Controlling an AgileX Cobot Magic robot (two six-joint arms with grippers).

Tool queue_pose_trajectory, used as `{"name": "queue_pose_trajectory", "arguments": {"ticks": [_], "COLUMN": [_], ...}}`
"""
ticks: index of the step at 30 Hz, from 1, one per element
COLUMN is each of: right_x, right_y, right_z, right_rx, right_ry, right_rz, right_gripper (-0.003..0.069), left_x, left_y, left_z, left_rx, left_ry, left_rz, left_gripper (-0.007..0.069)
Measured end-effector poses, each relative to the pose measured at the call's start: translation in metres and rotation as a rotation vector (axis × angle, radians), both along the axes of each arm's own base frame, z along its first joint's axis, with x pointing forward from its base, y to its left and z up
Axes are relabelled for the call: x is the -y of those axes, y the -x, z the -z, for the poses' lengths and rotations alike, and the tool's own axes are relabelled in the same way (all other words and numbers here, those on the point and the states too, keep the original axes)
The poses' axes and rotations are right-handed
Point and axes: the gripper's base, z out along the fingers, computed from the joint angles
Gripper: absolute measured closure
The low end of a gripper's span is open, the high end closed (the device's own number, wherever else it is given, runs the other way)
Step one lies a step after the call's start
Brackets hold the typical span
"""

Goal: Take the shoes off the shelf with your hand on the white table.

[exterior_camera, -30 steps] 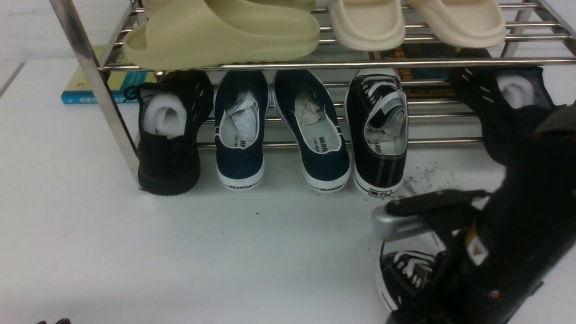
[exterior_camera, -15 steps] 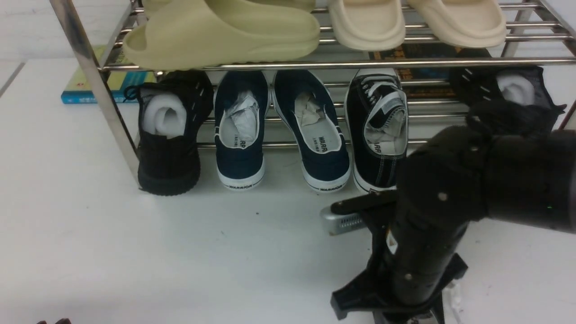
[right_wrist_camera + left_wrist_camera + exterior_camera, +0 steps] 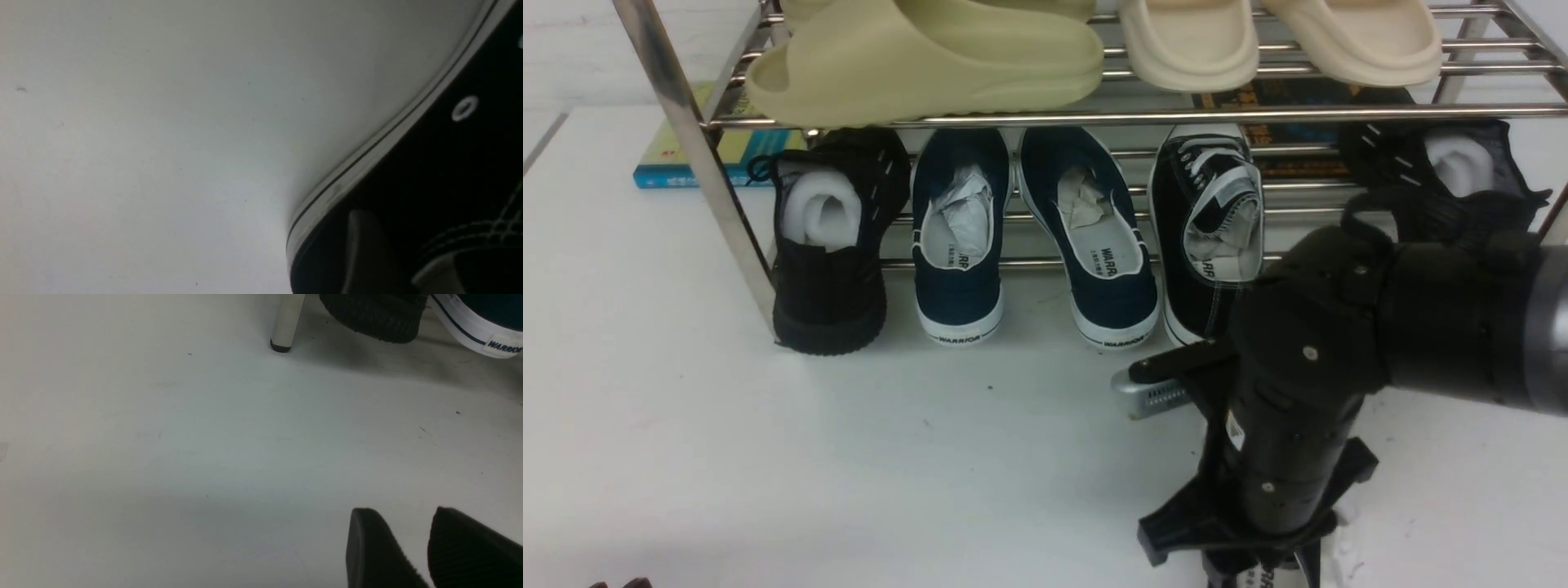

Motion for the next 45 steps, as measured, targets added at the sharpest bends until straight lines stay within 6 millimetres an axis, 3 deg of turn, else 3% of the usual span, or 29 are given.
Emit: {"name": "queue_pose_trajectory", "arguments": {"ticks": [3, 7, 18, 23, 30, 33, 38, 43, 45], "right_x": [-0.002, -0.01, -0.01, 0.002, 0.026, 0.028, 0.023, 0.016, 0.012], "right_y": [-0.002, -0.012, -0.03, -0.05, -0.082, -0.098, -0.11, -0.119, -0.123], "right_z": [-0.015, -0.04, -0.081, -0.1, -0.118, -0.121, -0.12, -0.109, -0.101], "right_rx": [-0.019, 0.039, 0.239, 0.349, 0.465, 0.545, 0.606, 0.615, 0.609], "right_ry": [0.022, -0.008, 0.017, 0.07, 0.006, -0.095, -0.185, -0.211, -0.213], "right_rz": [-0.047, -0.149, -0.352, -0.284, -0.003, 0.116, 0.179, 0.189, 0.191], "right_gripper": [0.019, 0.0123, 0.0151, 0.0256, 0.0575, 0.0668, 0.0653, 0.0543, 0.0461], "left_x": [0.0, 0.0, 0.0, 0.0, 0.0, 0.0, 0.0, 0.0, 0.0], "left_y": [0.0, 0.0, 0.0, 0.0, 0.0, 0.0, 0.0, 0.0, 0.0], "left_z": [0.0, 0.0, 0.0, 0.0, 0.0, 0.0, 0.0, 0.0, 0.0], "left_rx": [0.0, 0.0, 0.0, 0.0, 0.0, 0.0, 0.0, 0.0, 0.0], "left_ry": [0.0, 0.0, 0.0, 0.0, 0.0, 0.0, 0.0, 0.0, 0.0], "left_rz": [0.0, 0.0, 0.0, 0.0, 0.0, 0.0, 0.0, 0.0, 0.0], "left_gripper": [0.0383, 0.0383, 0.0383, 0.0383, 0.0383, 0.0383, 0.0383, 0.0383, 0.0383]}}
